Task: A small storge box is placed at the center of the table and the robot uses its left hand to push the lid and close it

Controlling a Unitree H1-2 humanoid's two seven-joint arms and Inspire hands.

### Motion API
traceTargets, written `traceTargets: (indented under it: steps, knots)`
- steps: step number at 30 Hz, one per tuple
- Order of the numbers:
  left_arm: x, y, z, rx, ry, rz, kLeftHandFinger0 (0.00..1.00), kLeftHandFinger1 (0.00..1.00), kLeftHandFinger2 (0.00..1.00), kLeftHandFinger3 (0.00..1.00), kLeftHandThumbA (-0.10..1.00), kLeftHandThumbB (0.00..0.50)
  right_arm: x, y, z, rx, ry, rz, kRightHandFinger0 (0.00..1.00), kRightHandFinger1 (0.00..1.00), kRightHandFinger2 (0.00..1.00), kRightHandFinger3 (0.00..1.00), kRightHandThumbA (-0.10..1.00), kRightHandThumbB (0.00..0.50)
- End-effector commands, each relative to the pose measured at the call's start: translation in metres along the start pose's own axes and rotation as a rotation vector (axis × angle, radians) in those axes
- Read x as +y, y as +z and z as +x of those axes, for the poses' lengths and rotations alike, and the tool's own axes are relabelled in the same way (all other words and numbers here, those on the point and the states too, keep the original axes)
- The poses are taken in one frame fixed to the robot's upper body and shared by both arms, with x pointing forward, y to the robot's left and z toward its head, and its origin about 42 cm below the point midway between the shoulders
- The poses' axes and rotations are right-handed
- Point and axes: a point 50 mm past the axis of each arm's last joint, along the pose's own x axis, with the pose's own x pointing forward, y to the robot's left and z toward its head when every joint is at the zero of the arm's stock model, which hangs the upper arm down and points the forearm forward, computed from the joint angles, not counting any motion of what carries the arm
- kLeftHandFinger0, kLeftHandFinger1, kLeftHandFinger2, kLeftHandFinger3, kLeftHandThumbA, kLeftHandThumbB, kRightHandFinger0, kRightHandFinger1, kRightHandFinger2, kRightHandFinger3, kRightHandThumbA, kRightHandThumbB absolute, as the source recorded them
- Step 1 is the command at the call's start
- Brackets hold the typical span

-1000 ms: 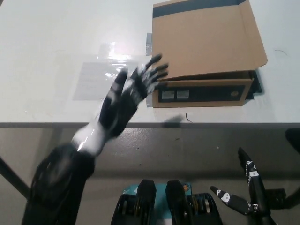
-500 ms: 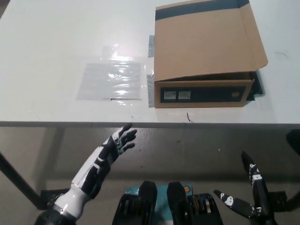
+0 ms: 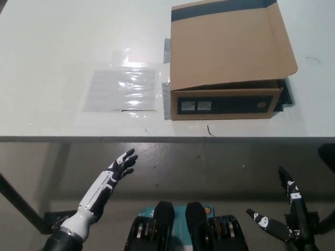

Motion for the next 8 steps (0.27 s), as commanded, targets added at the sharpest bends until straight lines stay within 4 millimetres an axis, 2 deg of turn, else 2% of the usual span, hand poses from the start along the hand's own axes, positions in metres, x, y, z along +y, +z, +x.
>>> traceTargets:
  steps: [1,5,8]
  knots:
    - [0.0101,0.0105,0.0066,-0.081,0.027,0.071,1.0,1.0,1.0,1.0,1.0,0.235,-0.0084,0.0142,0.0059,-0.1,-0.023,-0.018,1.0,1.0,1.0,1.0,1.0,0.322]
    - [0.0113,0.0095,0.0063,-0.068,0.026,0.072,1.0,1.0,1.0,1.0,1.0,0.249,-0.0074,0.0153,0.0083,-0.101,-0.018,0.002,1.0,1.0,1.0,1.0,1.0,0.329]
    - [0.0106,0.0089,0.0061,-0.062,0.026,0.071,1.0,1.0,1.0,1.0,1.0,0.24,-0.0073,0.0154,0.0079,-0.102,-0.016,-0.003,1.0,1.0,1.0,1.0,1.0,0.331]
